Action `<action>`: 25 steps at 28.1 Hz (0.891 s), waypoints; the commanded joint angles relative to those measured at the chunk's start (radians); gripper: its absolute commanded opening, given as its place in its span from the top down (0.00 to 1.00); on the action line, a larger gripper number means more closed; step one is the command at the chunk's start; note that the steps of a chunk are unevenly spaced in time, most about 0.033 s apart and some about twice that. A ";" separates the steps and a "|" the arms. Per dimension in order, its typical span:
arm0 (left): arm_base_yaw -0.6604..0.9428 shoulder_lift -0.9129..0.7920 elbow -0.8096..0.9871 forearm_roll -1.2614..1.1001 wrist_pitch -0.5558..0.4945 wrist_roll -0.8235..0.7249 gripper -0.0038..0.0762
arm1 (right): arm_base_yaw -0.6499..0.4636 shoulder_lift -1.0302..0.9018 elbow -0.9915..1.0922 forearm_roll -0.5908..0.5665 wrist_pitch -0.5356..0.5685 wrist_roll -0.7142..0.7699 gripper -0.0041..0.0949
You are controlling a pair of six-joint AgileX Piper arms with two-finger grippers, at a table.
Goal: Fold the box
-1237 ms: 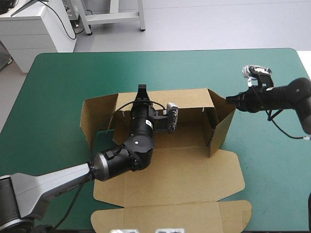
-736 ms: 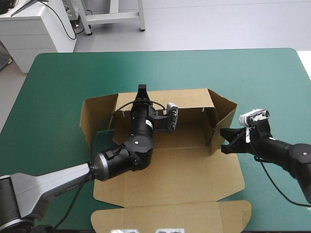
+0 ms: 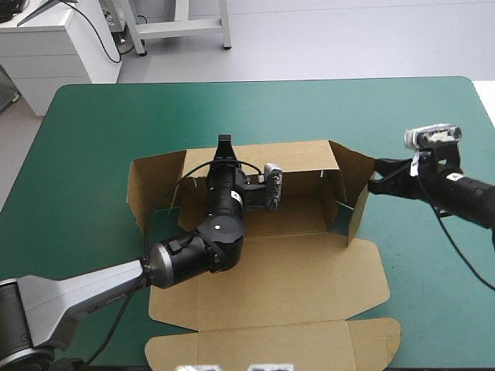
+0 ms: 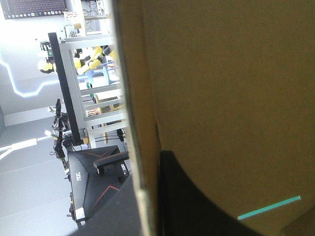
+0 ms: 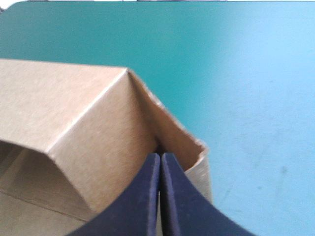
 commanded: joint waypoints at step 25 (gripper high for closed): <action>-0.005 -0.045 -0.023 0.041 -0.021 0.000 0.96 | 0.150 0.452 -0.648 -0.516 0.355 0.414 0.96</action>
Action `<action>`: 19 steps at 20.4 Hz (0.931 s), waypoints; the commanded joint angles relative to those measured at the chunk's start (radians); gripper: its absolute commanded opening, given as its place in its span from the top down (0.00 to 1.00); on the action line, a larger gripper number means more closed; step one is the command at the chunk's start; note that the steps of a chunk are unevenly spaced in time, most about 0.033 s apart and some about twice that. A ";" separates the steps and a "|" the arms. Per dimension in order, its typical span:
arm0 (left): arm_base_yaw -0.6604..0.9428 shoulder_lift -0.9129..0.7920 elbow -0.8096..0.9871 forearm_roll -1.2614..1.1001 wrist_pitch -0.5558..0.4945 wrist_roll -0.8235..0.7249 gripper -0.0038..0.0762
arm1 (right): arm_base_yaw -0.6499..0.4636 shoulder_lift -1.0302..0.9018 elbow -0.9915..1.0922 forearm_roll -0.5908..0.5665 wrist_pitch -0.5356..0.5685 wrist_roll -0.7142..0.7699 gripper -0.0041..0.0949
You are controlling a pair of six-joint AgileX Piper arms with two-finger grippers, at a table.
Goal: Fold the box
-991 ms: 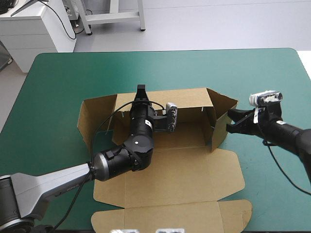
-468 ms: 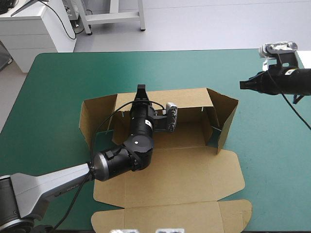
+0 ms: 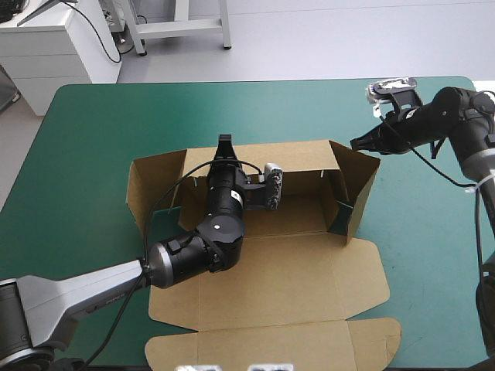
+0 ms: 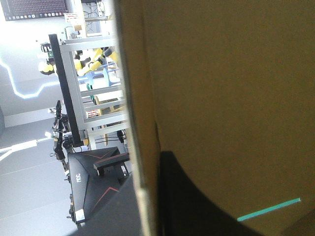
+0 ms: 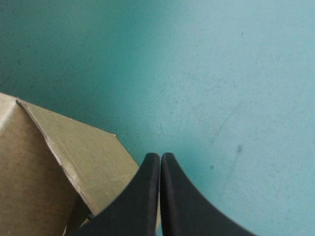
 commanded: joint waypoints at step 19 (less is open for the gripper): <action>-0.005 -0.044 -0.023 0.032 -0.010 0.001 0.96 | 0.002 -0.273 0.567 0.417 -0.205 -0.710 0.93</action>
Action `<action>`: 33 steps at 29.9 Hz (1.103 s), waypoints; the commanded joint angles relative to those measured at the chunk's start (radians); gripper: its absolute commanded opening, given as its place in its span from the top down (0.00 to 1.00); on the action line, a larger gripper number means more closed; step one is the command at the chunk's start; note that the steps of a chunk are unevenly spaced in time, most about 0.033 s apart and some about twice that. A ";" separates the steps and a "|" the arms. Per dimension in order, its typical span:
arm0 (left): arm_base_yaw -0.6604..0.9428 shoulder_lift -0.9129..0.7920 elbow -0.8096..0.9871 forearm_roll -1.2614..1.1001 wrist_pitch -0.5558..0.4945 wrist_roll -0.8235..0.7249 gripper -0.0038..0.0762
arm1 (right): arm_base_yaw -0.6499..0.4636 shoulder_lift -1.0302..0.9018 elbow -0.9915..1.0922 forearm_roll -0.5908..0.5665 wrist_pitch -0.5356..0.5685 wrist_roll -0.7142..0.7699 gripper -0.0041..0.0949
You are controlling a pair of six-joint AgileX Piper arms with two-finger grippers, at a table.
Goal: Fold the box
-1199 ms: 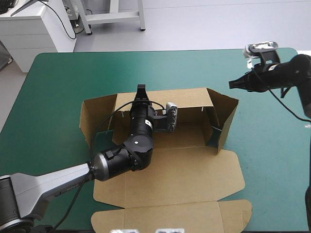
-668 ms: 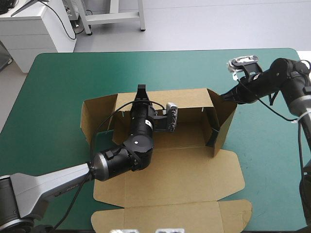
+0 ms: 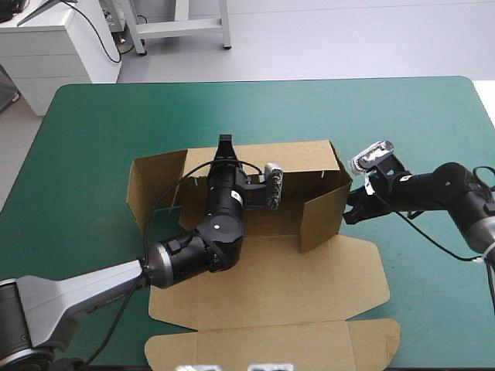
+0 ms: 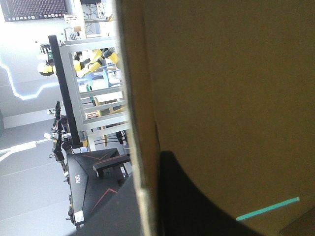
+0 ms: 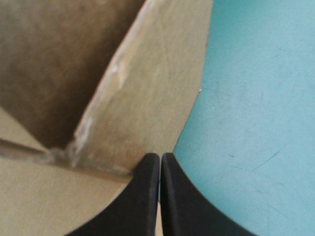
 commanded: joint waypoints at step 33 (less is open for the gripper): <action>-0.005 -0.044 -0.023 0.036 -0.015 -0.023 0.96 | 0.051 -0.166 0.246 0.441 -0.269 -0.341 0.17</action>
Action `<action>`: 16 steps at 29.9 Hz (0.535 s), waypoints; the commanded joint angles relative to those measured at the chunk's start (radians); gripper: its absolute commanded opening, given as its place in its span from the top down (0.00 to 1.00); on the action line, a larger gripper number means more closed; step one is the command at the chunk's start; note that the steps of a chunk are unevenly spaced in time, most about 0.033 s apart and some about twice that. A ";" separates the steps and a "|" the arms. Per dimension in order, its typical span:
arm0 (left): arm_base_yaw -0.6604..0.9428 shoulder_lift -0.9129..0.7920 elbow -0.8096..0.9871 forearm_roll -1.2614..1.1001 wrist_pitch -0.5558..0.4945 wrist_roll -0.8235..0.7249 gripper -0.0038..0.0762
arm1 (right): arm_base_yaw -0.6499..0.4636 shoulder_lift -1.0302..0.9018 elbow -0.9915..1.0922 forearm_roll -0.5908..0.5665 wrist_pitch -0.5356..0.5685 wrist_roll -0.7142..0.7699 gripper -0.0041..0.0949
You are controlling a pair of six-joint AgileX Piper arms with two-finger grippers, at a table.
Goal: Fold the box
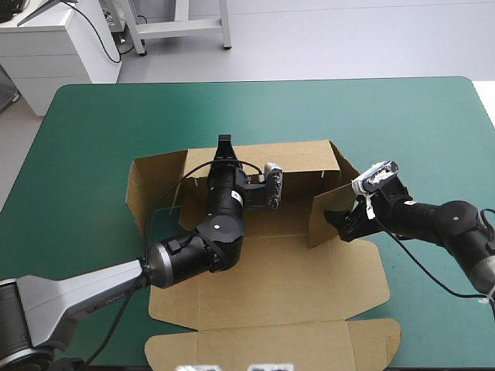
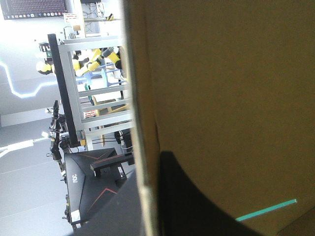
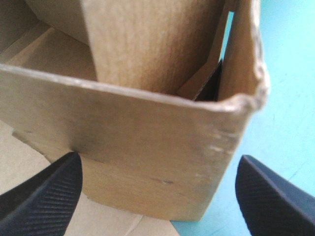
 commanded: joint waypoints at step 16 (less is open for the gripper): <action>-0.005 -0.044 -0.023 0.038 -0.018 -0.008 0.96 | 0.315 -0.017 -0.001 0.103 -0.552 0.089 0.18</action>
